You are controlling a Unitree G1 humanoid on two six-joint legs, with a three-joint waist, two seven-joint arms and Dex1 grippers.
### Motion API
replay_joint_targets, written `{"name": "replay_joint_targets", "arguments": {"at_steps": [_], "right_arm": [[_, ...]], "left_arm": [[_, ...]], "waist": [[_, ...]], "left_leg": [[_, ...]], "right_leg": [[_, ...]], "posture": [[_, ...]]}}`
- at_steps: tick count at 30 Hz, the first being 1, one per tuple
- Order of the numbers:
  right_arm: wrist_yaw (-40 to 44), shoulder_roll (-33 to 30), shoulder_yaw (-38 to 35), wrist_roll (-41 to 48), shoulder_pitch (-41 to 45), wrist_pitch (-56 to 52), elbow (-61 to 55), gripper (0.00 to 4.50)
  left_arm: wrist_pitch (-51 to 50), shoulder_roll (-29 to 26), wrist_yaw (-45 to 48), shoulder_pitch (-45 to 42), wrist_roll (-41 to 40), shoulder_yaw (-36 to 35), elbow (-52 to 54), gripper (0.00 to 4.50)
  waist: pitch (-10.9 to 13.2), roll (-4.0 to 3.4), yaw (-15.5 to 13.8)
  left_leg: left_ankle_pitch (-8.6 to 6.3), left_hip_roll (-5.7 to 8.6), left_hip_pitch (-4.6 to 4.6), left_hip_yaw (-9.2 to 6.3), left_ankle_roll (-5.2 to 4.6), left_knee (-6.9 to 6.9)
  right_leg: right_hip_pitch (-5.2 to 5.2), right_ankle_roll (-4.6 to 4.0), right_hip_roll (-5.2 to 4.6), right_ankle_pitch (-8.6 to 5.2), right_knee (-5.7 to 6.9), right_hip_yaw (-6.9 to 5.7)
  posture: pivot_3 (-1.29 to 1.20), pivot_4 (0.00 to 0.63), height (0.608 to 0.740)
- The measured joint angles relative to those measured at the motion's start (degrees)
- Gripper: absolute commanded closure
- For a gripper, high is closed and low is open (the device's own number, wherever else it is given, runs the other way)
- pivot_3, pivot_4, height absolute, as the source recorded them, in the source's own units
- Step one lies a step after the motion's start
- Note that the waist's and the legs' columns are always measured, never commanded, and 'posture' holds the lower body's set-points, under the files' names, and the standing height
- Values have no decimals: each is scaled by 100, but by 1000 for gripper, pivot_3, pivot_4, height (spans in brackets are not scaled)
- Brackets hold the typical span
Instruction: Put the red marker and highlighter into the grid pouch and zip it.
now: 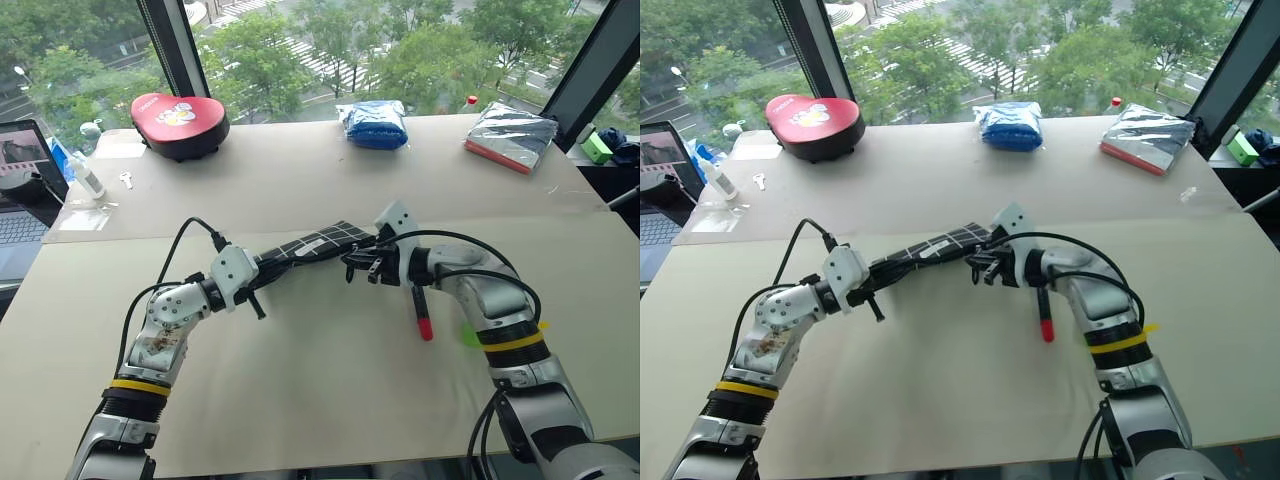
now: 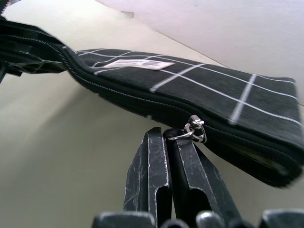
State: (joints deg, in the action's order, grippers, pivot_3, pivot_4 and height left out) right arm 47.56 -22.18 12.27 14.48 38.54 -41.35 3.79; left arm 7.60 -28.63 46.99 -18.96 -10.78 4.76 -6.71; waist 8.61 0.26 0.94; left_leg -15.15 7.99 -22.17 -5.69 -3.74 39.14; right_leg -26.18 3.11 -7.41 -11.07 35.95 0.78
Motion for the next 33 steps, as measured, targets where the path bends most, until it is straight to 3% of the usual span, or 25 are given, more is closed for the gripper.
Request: {"name": "replay_joint_targets", "arguments": {"at_steps": [16, 22, 25, 33], "right_arm": [[177, 748, 806, -284, 363, 246, 93, 4463], [89, 819, 657, -235, 356, 412, 206, 2523], [116, 556, 246, 47, 302, 112, 73, 1512], [644, -1075, -1537, 2017, -1080, -1640, -2537, 1512]], "left_arm": [[-13, 130, -4, -49, 36, -9, -16, 4500], [-17, 184, -13, -52, 34, -35, -12, 4500], [-21, 203, -16, -63, 33, -34, 7, 4500], [-21, 344, -21, -53, 70, 47, 13, 4500]], "waist": [[0, 0, 3], [0, 0, 5], [0, 0, -29], [0, 1, -70]], "left_leg": [[0, 0, 1, -3, 1, 5], [0, 1, 1, -3, 1, 5], [0, 4, -2, -7, 1, 10], [-5, 1, -12, -9, -6, 12]], "right_leg": [[-1, 0, 1, 0, 6, -3], [0, 0, 2, 0, 6, -4], [2, 0, 0, 0, 5, -5], [1, 0, 0, 0, -7, -6]], "posture": [[0, 150, 740], [0, 150, 740], [0, 150, 740], [0, 150, 740]]}}
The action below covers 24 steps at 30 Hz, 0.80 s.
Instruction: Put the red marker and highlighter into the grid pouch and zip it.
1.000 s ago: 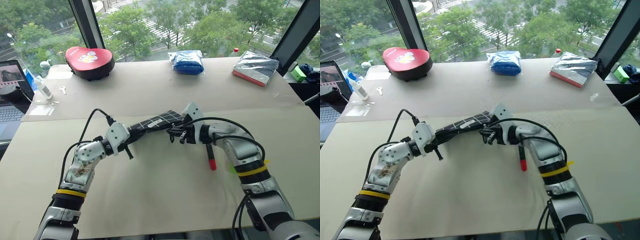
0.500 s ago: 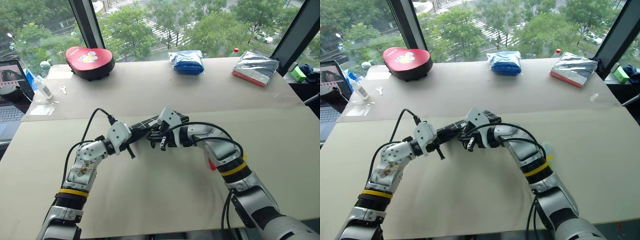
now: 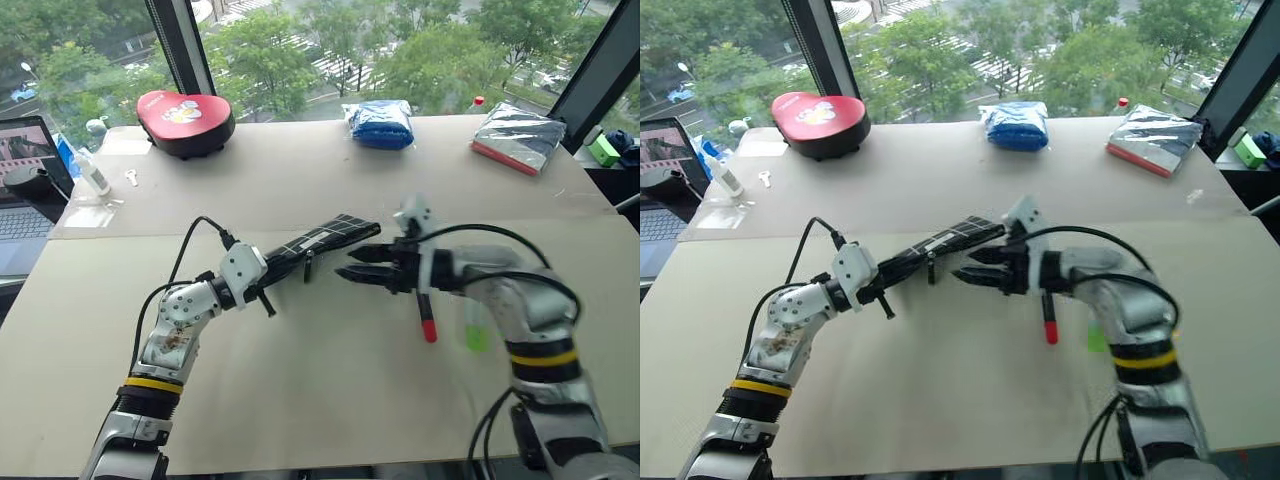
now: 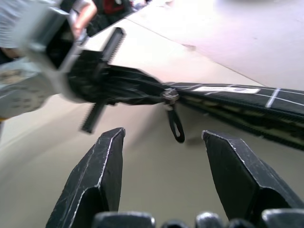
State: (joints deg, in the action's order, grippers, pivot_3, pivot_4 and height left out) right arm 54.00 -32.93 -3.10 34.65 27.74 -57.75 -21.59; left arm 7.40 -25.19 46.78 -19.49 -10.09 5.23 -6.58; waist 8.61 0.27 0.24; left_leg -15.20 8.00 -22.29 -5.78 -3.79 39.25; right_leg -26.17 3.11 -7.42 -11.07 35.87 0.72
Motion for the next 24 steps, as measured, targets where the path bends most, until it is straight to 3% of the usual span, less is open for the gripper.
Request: {"name": "replay_joint_targets", "arguments": {"at_steps": [4, 9, 16, 24], "right_arm": [[-254, -788, -974, 267, -1056, -252, -1114, 1512], [-1546, -827, -1782, -16, -1303, -836, -1011, 1512], [-2569, -879, -1772, -677, -2410, -1038, -994, 1512], [-2870, -673, -1750, -881, -2938, -929, -1157, 1512]], "left_arm": [[14, 42, -3, -5, 31, 22, -60, 4500], [48, 188, 12, -25, 69, 48, -205, 4500], [259, 403, 183, -345, 96, 151, -706, 4500], [394, 459, 289, -439, 96, 158, -920, 4500]], "waist": [[1, 4, -37], [2, 6, -84], [2, 7, -162], [3, 8, -120]], "left_leg": [[-2, 0, 5, 12, -4, 4], [2, -1, 12, 16, -9, 13], [7, -1, -1, 16, -4, 39], [1, -1, 2, 18, -13, 54]], "right_leg": [[8, 0, -2, 0, 2, 5], [15, -10, -2, 11, 8, 8], [12, -9, -3, 14, 14, 8], [25, 0, 0, 19, 10, 8]], "posture": [[0, 150, 740], [0, 150, 740], [0, 150, 740], [0, 150, 740]]}}
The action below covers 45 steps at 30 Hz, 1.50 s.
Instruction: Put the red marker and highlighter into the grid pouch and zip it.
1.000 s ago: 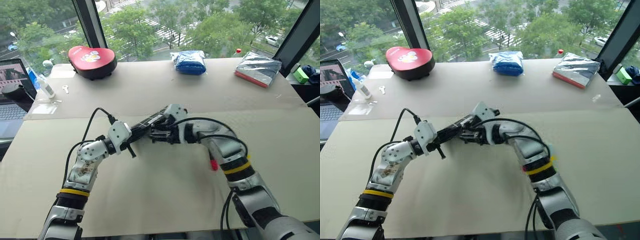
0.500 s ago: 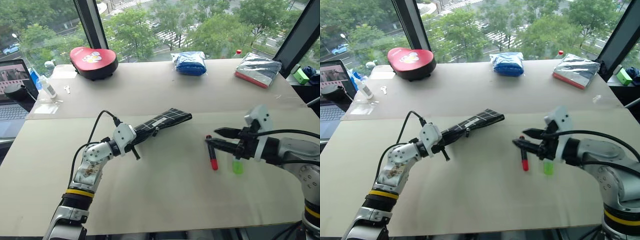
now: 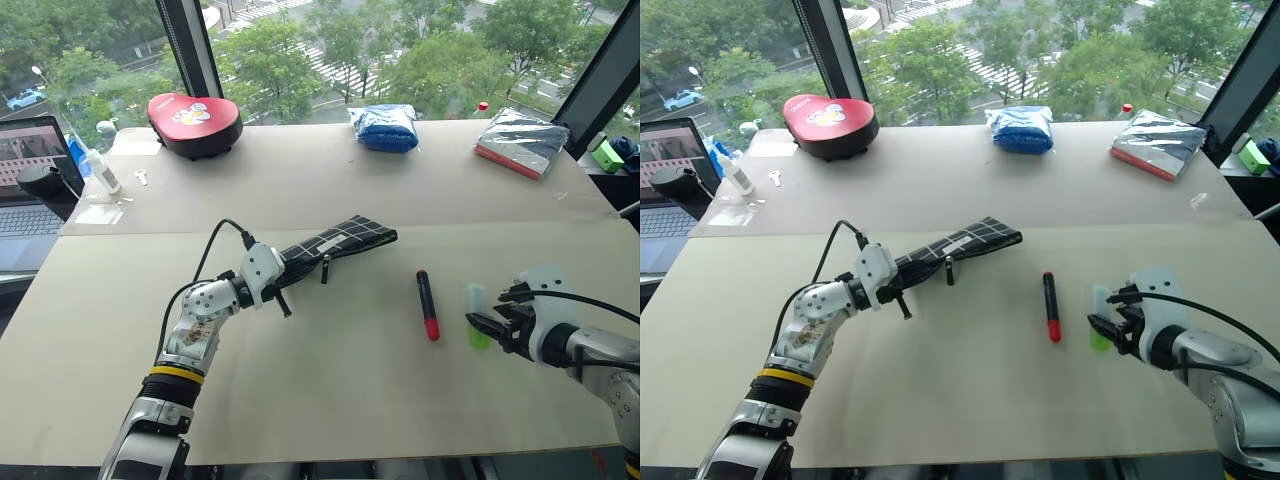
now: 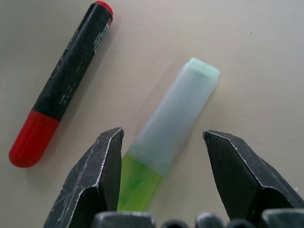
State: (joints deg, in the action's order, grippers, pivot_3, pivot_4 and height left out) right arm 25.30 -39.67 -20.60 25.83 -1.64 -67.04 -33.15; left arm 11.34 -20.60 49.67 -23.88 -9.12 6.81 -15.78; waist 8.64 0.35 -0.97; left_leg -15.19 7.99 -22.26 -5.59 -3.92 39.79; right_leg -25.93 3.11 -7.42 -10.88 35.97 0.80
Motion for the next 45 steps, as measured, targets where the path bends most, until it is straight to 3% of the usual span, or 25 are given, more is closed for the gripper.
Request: {"name": "replay_joint_targets", "arguments": {"at_steps": [9, 16, 21, 27, 31, 33, 37, 45], "right_arm": [[-117, 203, 469, -198, 39, 372, 238, 1512], [-153, 42, 722, -492, -34, 948, 556, 3434], [-105, 23, 787, -542, -79, 1205, 638, 3434], [-232, 227, 876, -703, 559, 1562, 1258, 3434], [304, 90, 877, -523, 1083, 2067, 1267, 3434], [883, -445, 918, -458, 1332, 2396, 1180, 3434], [1619, -1106, 1367, -605, 1745, 2814, 1125, 3434], [2089, -1055, 2480, -986, 2165, 3100, 1319, 3434]], "left_arm": [[6, 13, 20, -5, 0, -20, -23, 4500], [5, 9, -33, -5, -1, -59, -14, 4500], [5, 0, -26, -4, -7, -104, -15, 4500], [59, 0, 56, -3, -10, -110, -22, 4500], [95, 0, 118, -5, -11, -110, -57, 4500], [103, 3, 160, -5, -11, -110, -114, 4500], [119, 17, 199, -7, -10, -108, -149, 4500], [131, 82, 227, -6, -9, -102, -151, 4500]], "waist": [[-2, 6, 15], [1, 14, 22], [2, 23, 17], [5, 28, 38], [7, 26, 31], [9, 23, 30], [11, 27, 27], [11, 27, 25]], "left_leg": [[0, 0, 9, -1, 0, 1], [-36, -1, 87, -4, -57, -2], [-34, -1, 90, -6, -53, -2], [-32, -2, 87, -4, -51, -6], [-17, -3, 77, -5, -26, -12], [-18, -1, 68, -4, -26, -8], [-19, -3, 62, -5, -28, -9], [-19, -3, 39, -8, -27, -6]], "right_leg": [[13, 1, 1, 0, -2, -2], [101, 14, 2, -5, -28, -7], [103, 15, 3, -5, -28, -8], [94, 14, 4, -4, -26, -2], [81, 14, 6, -4, -24, -5], [77, 15, 5, -4, -28, -7], [81, 15, 5, -4, -47, -13], [71, 21, 2, 3, -68, -13]], "posture": [[0, 150, 740], [0, 150, 740], [0, 150, 740], [0, 150, 740], [0, 150, 740], [0, 150, 740], [0, 150, 740], [0, 150, 740]]}}
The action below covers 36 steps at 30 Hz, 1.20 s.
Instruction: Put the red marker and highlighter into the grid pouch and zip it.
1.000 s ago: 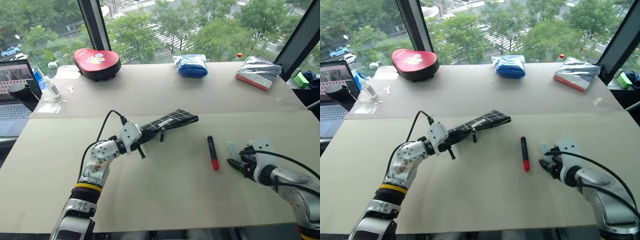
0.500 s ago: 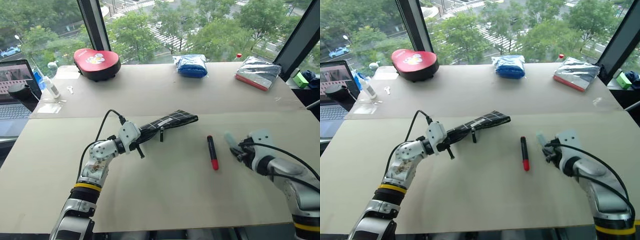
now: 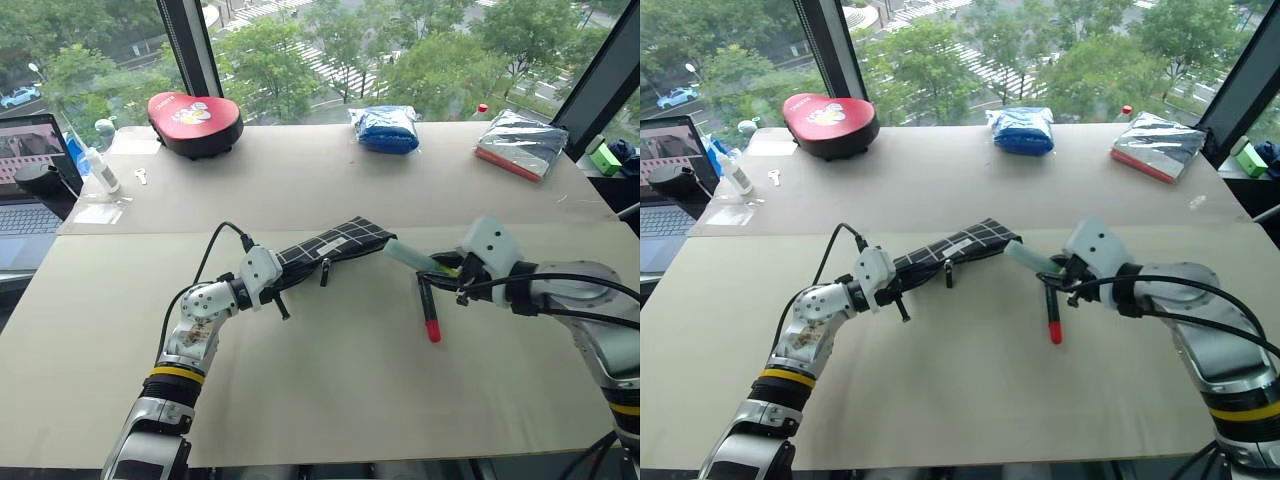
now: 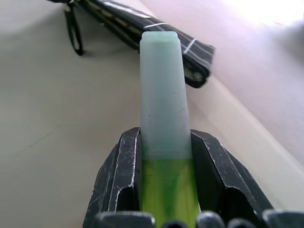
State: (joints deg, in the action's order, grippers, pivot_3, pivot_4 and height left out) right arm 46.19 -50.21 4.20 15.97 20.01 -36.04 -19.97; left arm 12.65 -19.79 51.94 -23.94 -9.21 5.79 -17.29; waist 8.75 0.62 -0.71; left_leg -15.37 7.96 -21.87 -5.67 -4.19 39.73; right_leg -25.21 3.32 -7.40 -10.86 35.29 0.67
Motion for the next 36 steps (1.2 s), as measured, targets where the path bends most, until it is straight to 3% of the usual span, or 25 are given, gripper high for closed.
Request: {"name": "replay_joint_targets", "arguments": {"at_steps": [23, 36], "right_arm": [[278, 375, 463, -605, 613, 470, 958, 3434], [621, 1039, 1587, -1516, 1739, 1083, 1519, 3434]], "left_arm": [[-7, 1, 4, 21, 2, 21, 110, 4500], [-55, -11, 74, -1, -1, 59, 183, 4500]], "waist": [[0, -1, 2], [0, -1, 6]], "left_leg": [[-1, 2, -13, -1, -1, -1], [0, 4, -21, -1, 1, 0]], "right_leg": [[-8, 2, 0, 4, -13, -1], [-19, 2, 1, 6, -11, -3]], "posture": [[0, 150, 740], [0, 150, 740]]}}
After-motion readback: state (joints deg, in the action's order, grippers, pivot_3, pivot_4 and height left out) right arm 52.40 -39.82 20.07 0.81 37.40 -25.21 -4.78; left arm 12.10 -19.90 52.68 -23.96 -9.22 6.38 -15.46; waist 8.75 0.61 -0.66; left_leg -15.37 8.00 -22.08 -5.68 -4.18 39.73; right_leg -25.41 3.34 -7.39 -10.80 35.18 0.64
